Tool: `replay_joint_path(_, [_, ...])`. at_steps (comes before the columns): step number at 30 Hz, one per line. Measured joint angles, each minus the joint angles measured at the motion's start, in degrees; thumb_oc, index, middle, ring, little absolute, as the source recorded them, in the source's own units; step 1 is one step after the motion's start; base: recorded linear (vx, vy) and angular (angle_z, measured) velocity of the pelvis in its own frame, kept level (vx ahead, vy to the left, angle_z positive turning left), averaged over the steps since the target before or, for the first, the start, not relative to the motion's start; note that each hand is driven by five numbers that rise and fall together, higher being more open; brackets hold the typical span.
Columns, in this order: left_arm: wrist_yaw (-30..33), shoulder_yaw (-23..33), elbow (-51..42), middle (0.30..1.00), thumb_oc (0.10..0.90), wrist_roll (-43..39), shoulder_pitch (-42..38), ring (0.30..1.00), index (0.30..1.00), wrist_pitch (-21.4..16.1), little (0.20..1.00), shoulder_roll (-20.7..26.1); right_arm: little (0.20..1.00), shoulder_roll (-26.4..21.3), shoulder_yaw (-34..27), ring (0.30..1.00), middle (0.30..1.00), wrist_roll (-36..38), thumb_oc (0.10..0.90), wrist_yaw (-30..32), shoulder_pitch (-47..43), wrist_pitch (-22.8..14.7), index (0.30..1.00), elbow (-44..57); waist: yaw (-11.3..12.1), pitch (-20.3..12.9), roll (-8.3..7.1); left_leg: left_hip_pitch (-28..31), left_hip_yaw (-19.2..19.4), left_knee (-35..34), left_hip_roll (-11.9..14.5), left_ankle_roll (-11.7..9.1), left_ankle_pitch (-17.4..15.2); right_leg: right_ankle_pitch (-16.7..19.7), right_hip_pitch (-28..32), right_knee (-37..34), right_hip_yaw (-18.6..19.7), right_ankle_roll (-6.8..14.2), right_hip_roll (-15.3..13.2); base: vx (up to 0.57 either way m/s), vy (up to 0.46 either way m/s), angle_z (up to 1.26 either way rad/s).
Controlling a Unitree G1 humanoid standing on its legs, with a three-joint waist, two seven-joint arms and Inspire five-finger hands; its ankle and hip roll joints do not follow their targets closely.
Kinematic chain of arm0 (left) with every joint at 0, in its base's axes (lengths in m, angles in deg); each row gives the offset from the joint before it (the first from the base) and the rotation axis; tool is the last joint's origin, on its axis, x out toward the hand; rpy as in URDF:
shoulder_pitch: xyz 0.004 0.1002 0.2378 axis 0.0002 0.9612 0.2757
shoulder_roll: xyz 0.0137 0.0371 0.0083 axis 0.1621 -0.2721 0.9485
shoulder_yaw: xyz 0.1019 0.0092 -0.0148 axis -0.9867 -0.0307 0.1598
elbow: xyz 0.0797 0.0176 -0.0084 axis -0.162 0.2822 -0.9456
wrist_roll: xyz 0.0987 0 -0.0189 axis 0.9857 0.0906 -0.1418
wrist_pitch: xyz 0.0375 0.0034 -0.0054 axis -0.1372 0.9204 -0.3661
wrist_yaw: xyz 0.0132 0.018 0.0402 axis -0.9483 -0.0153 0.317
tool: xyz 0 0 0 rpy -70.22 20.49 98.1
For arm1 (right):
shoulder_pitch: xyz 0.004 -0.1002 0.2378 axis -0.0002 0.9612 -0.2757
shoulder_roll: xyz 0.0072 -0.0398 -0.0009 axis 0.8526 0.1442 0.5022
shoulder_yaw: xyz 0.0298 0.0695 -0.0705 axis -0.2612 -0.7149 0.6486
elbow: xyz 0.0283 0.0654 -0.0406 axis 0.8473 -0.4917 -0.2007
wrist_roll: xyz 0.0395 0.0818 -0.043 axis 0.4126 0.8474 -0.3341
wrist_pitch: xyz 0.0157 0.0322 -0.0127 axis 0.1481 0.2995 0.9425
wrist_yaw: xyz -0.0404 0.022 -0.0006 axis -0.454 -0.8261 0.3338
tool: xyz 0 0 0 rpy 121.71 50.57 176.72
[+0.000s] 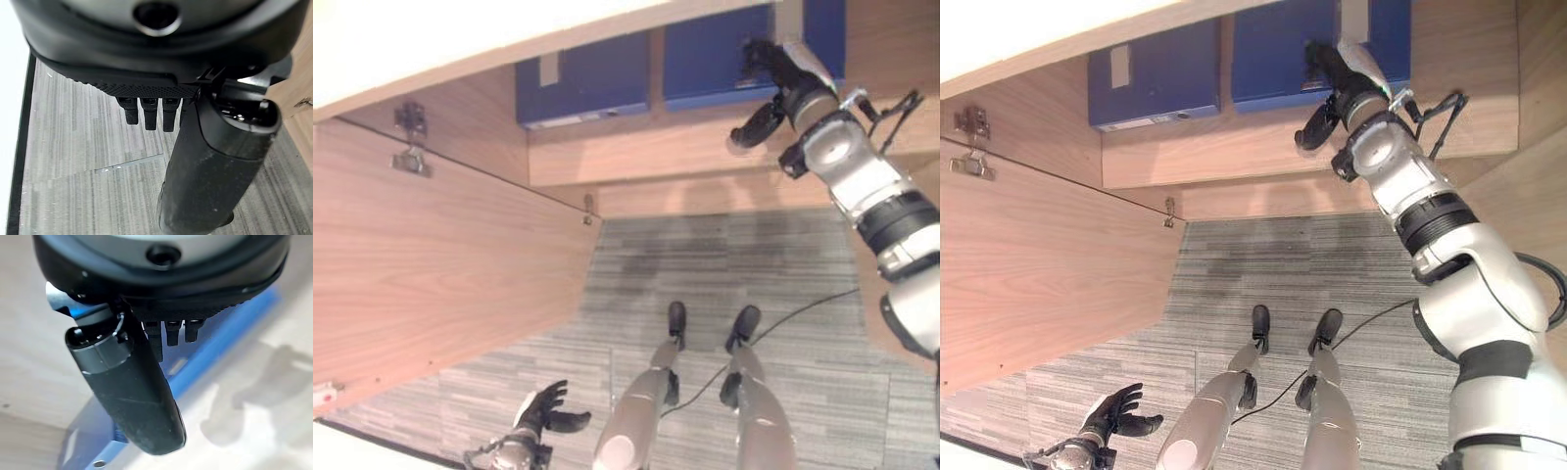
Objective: Put the empty folder in the office cabinet
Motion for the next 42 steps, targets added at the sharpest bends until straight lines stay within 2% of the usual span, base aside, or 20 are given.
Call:
replay_joint_path(4, [0.3, -0.2, 2.4, 0.9, 0.8, 0.0, -0.5, 0.9, 0.9, 0.1, 0.9, -0.1, 0.9, 2.9, -0.2, 0.9, 0.9, 0.3, 0.8, 0.0, -1.5, 0.5, 0.9, -4.7, -0.1, 0.9, -1.26, 0.1, -0.3, 0.0, -0.2, 0.0, 0.0, 0.0, 0.3, 0.0, -0.3, 0.0, -0.2, 0.0, -0.005, 0.07])
replay_joint_path(6, [0.4, 0.0, 4.3, 0.9, 0.8, -0.1, -1.3, 0.9, 0.9, 0.3, 0.9, -0.1, 0.9, 4.8, -0.4, 0.9, 0.9, 0.3, 0.8, 0.2, -1.5, 0.8, 0.9, -7.9, -0.1, 0.9, -1.4, 0.2, -0.7, 0.0, -0.3, 0.0, 0.0, 0.0, 0.6, 0.0, -0.5, 0.0, -0.3, -0.01, -0.001, 0.05])
replay_joint_path(15, [1.3, 0.0, 4.8, 0.9, 0.8, 0.0, -2.9, 0.9, 0.9, 0.2, 0.9, -0.2, 0.9, 6.3, 0.0, 0.9, 0.9, -0.5, 0.8, -1.2, 0.7, 1.7, 0.9, -7.6, -0.7, 0.9, -1.92, 1.9, -0.7, 0.0, -0.3, -0.1, -0.1, 0.1, 2.4, -0.6, -0.3, 0.3, -0.2, 0.0, 0.016, 0.0])
replay_joint_path(20, [2.5, 0.7, 8.1, 0.9, 0.8, 2.0, -5.1, 0.9, 0.9, 0.2, 0.9, -1.6, 0.9, 4.5, 2.1, 0.9, 0.9, -11.2, 0.8, -1.2, 3.1, 2.4, 0.9, -2.1, -1.9, 0.7, -2.53, 3.6, -0.7, 0.0, -0.5, -0.1, -0.2, 0.2, 4.3, -0.9, -0.3, 0.3, -0.4, 0.0, 0.057, 0.01])
replay_joint_path(22, [2.8, 0.8, 8.5, 0.9, 0.8, 2.8, -6.8, 0.9, 0.9, 0.2, 0.9, -1.7, 0.9, 2.2, 2.0, 0.9, 0.9, -16.3, 0.8, -0.4, 3.5, 2.2, 0.9, 0.9, -2.1, 0.6, -2.56, 5.1, -0.6, 0.0, -0.8, -0.2, -0.4, 0.2, 5.7, -0.9, -0.3, 0.4, -0.7, 0.0, 0.095, -0.01])
replay_joint_path(24, [2.9, 1.5, 9.3, 0.9, 0.8, 4.4, -7.8, 0.9, 0.9, 0.2, 0.9, -2.0, 0.9, 0.0, 2.0, 0.9, 0.9, -18.4, 0.8, 0.2, 3.6, 2.1, 0.9, 3.9, -2.1, 0.6, -2.55, 5.6, -0.6, 0.0, -1.0, -0.3, -0.5, 0.3, 6.1, -0.9, -0.3, 0.5, -0.9, 0.0, 0.087, 0.0])
replay_joint_path(26, [3.0, 2.8, 11.1, 0.9, 0.8, 4.9, -8.9, 0.9, 0.9, 0.2, 0.9, -2.3, 0.9, -1.5, 1.6, 0.9, 0.9, -21.1, 0.8, 2.1, 3.7, 1.5, 0.9, 5.6, -2.2, 0.6, -2.53, 6.6, -0.5, 0.0, -1.2, -0.2, -0.5, 0.3, 7.1, -0.9, -0.2, 0.6, -1.1, 0.0, 0.068, 0.0])
replay_joint_path(27, [4.0, 3.7, 11.5, 0.9, 0.8, 6.4, -9.0, 0.9, 0.9, 0.2, 0.9, -2.4, 0.9, -3.8, 1.0, 0.9, 0.9, -23.6, 0.8, 3.9, 4.7, 1.2, 0.9, 9.0, -2.2, 0.6, -2.51, 7.5, -0.5, 0.0, -1.4, -0.2, -0.6, 0.3, 8.1, -0.9, -0.2, 0.6, -1.3, 0.01, 0.038, 0.02])
replay_joint_path(29, [4.2, 4.4, 12.8, 0.9, 0.8, 7.2, -9.1, 0.9, 0.9, 0.2, 0.9, -2.4, 0.9, -4.4, -0.8, 0.9, 0.9, -25.3, 0.8, 6.1, 5.4, 0.6, 0.9, 10.6, -2.2, 0.5, -2.4, 8.7, -0.3, 0.0, -1.6, -0.1, -0.8, 0.3, 9.2, -1.0, -0.1, 0.6, -1.5, 0.01, 0.069, 0.0])
replay_joint_path(31, [5.2, 5.7, 15.0, 0.9, 0.8, 9.5, -9.0, 0.9, 0.9, 0.3, 0.9, -3.6, 0.9, -6.6, -3.4, 0.9, 0.9, -28.0, 0.8, 8.6, 8.2, 0.5, 0.9, 14.4, -2.1, 0.0, -1.71, 10.9, -0.2, 0.0, -2.1, 0.1, -1.2, 0.3, 11.6, -1.2, -0.2, 0.7, -2.0, -0.08, 0.094, 0.02])
replay_joint_path(35, [6.2, 6.2, 16.9, 0.9, 0.8, 11.3, -8.4, 0.9, 0.9, 0.5, 0.9, -5.5, 0.9, -7.5, -6.2, 0.9, 0.9, -31.0, 0.8, 11.5, 13.4, -0.5, 0.9, 17.5, -2.2, -0.7, -1.05, 13.2, -0.2, 0.0, -2.7, 0.2, -1.8, 0.2, 14.0, -1.2, -0.4, 1.2, -2.7, -0.05, 0.063, 0.06])
replay_joint_path(36, [6.4, 7.0, 17.1, 0.9, 0.8, 11.7, -8.2, 0.9, 0.9, 0.8, 0.9, -6.9, 0.9, -7.1, -10.6, 0.9, 0.9, -31.4, 0.8, 11.8, 19.3, -0.9, 0.9, 19.7, -2.2, -1.4, -0.77, 14.5, -0.3, 0.0, -2.9, 0.0, -2.1, 0.1, 15.6, -1.4, -0.6, 1.4, -2.9, -0.04, 0.049, 0.12])
replay_joint_path(37, [6.4, 7.1, 17.1, 0.9, 0.8, 11.8, -7.5, 0.9, 0.9, 1.1, 0.9, -7.4, 0.9, -6.0, -12.0, 0.9, 0.9, -31.4, 0.8, 12.1, 22.5, -1.3, 0.9, 19.7, -2.3, -2.3, -0.92, 15.0, -0.8, 0.0, -3.0, 0.4, -2.6, 0.1, 16.2, -1.6, -0.6, 1.5, -2.9, -0.03, 0.047, 0.1])
replay_joint_path(42, [6.4, 7.0, 18.1, 0.9, 0.8, 13.4, -3.9, 0.9, 0.9, 1.7, 0.9, -9.5, 0.9, 0.9, -14.0, 0.9, 0.9, -30.3, 0.8, 10.5, 39.2, -1.5, 0.9, 19.3, -4.0, -5.7, -2.43, 18.1, -0.3, 0.0, -3.4, 1.0, -3.8, 0.1, 19.6, -2.8, -0.4, 2.5, -3.1, -0.04, 0.066, -0.04])
